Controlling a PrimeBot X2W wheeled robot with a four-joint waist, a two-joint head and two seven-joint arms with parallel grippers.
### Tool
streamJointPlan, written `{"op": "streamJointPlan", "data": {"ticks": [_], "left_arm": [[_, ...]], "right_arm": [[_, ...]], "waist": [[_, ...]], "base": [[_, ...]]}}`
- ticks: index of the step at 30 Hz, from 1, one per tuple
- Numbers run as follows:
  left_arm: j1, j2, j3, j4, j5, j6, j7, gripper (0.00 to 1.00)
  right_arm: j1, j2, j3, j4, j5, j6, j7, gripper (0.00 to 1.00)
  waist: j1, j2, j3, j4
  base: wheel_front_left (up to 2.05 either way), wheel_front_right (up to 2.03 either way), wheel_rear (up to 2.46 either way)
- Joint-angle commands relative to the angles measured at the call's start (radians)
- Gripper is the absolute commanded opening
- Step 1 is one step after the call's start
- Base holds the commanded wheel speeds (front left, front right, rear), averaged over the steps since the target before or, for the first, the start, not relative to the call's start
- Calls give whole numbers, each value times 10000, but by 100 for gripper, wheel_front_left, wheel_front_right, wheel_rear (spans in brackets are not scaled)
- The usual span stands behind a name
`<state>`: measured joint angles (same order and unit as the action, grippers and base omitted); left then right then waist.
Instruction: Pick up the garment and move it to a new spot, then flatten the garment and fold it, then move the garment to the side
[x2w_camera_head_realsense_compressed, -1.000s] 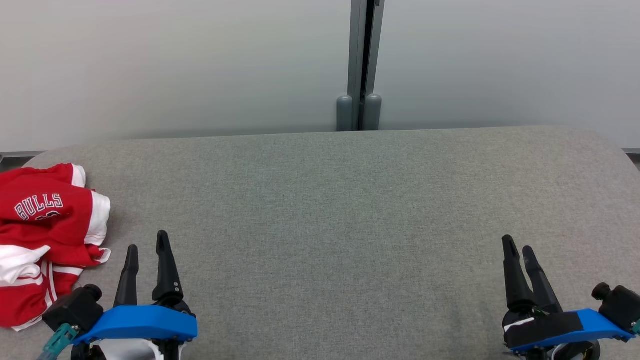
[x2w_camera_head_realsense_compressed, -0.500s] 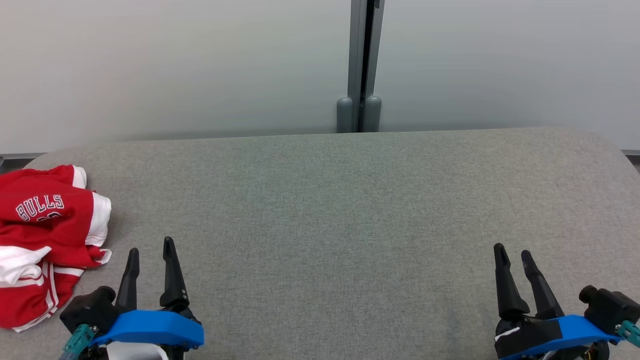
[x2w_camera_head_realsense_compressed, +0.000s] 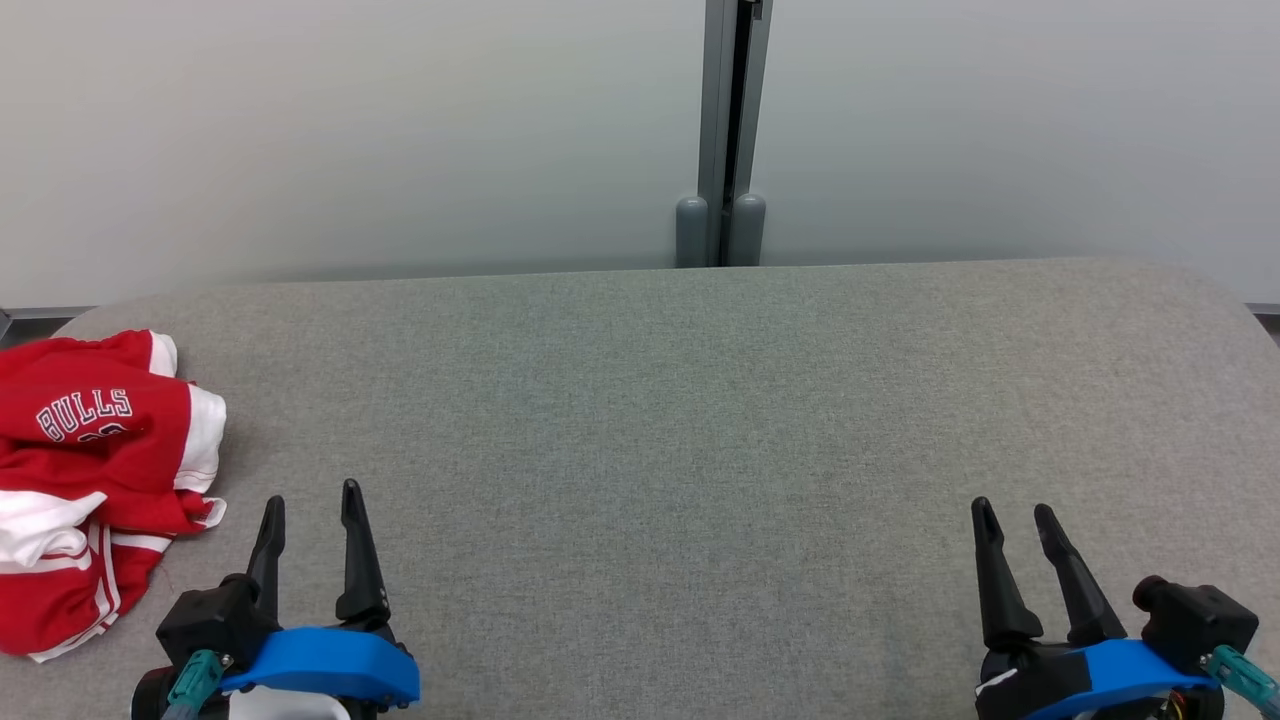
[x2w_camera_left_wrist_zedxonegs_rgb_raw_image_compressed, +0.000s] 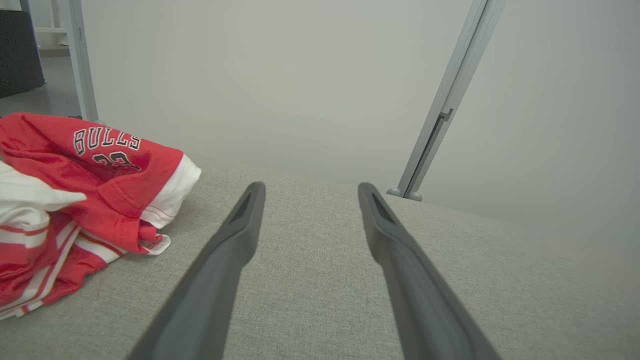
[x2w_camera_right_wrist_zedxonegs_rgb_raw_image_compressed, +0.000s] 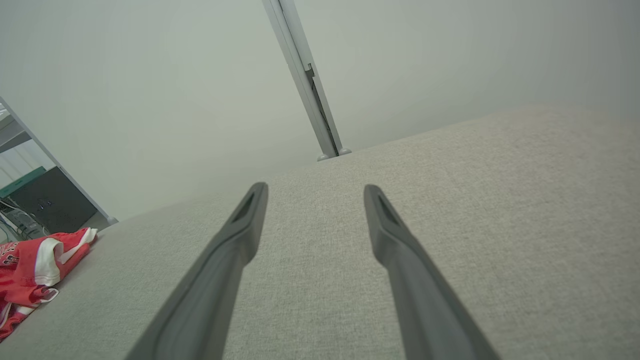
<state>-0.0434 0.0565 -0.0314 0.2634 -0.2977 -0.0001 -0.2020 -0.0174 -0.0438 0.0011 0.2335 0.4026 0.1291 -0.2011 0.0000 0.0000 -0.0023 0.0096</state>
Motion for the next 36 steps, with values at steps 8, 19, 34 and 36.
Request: {"op": "streamJointPlan", "data": {"ticks": [8, 19, 34, 36], "left_arm": [[-165, 55, -90, 149, 775, 145, -224, 100], [-171, 74, -185, 342, 1608, 323, -434, 100], [-162, 127, -239, 591, 2294, 469, -647, 100], [-165, 126, -229, 637, 2233, 464, -648, 100]], "right_arm": [[-34, -90, 65, 47, -844, 23, -236, 100], [-42, -94, 91, 141, -1695, 24, -446, 100], [-11, -99, 107, 274, -2503, 18, -663, 100], [7, -99, 62, 332, -2541, 18, -663, 100]], "waist": [[0, 0, -14, 11], [0, 0, -40, 18], [0, 0, -57, 38], [0, 0, -54, 42]], "base": [[0, 0, 0], [0, 0, 0], [0, 0, 0], [0, 0, 0]]}}
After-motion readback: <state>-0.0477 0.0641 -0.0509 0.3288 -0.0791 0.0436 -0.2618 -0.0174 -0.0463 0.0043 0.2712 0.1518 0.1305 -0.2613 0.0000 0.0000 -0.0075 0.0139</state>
